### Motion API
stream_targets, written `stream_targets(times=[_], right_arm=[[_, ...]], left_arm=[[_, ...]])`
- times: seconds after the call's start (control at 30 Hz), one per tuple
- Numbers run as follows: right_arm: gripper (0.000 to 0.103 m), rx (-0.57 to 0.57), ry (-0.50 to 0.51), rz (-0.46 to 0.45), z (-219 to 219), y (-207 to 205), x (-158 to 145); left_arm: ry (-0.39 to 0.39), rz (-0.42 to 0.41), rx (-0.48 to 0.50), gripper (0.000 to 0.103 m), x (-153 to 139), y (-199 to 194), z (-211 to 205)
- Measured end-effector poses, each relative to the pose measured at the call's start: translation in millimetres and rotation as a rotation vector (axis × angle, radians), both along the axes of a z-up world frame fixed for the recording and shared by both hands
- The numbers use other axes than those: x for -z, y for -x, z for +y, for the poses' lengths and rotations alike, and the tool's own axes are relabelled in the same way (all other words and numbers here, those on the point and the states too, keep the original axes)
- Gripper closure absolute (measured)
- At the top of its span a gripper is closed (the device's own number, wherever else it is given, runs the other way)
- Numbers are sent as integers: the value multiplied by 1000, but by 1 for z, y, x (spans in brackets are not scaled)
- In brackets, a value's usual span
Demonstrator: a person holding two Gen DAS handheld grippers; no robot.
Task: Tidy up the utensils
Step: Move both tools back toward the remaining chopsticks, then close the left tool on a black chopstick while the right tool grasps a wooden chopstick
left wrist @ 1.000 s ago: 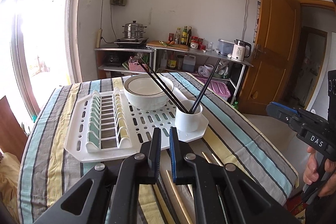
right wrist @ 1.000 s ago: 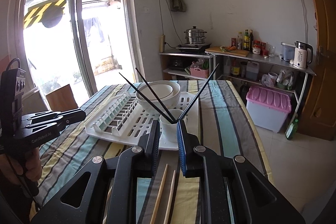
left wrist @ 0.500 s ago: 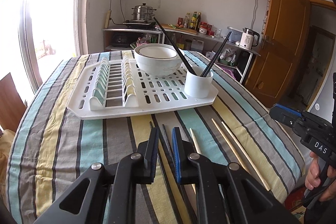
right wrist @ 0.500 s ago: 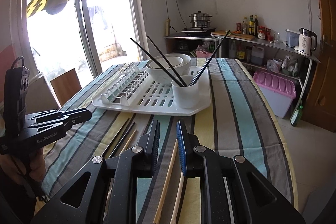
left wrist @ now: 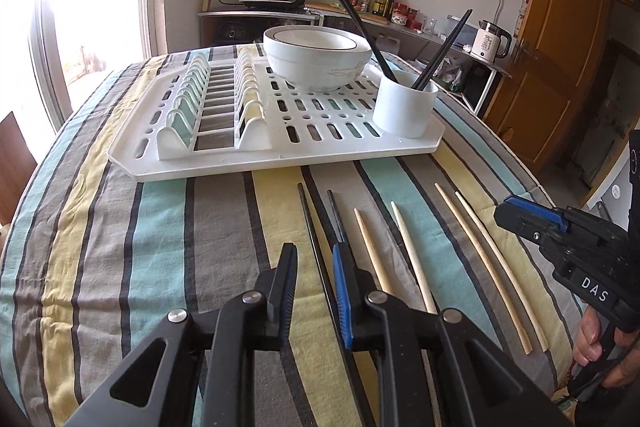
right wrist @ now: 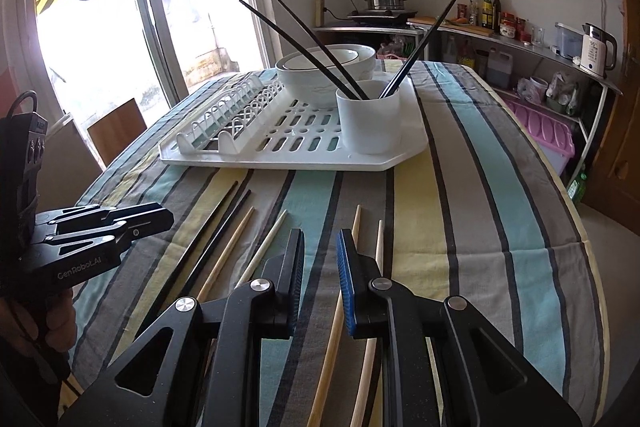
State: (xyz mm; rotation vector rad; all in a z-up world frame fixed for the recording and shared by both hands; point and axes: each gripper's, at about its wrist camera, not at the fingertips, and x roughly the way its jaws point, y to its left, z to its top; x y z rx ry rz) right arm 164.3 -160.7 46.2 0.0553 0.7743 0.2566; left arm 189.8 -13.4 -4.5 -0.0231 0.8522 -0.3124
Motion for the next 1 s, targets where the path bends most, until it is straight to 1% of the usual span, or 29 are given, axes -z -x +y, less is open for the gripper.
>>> stream_targets(times=[0.1,0.37,0.7,0.83,0.9,1.0], right_arm=[[86,4,18,29,0,-12,7],[86,16,39,95,-1,-39,23],[86,9,50,147,4,-56,36],[86,18,55,146,5,-58,35],[86,19,71,145,8,-59,34],[87,25,102,143,12,-59,34]], left_arm=[[-7,35,9,85,8,-14,-6],[-43,80,35,85,20,-37,-24],[-45,85,15,85,25,-44,-19],[-51,70,6,85,25,-47,-21],[-64,60,1,85,25,-48,-23],[-113,42,4,85,27,-49,-31]])
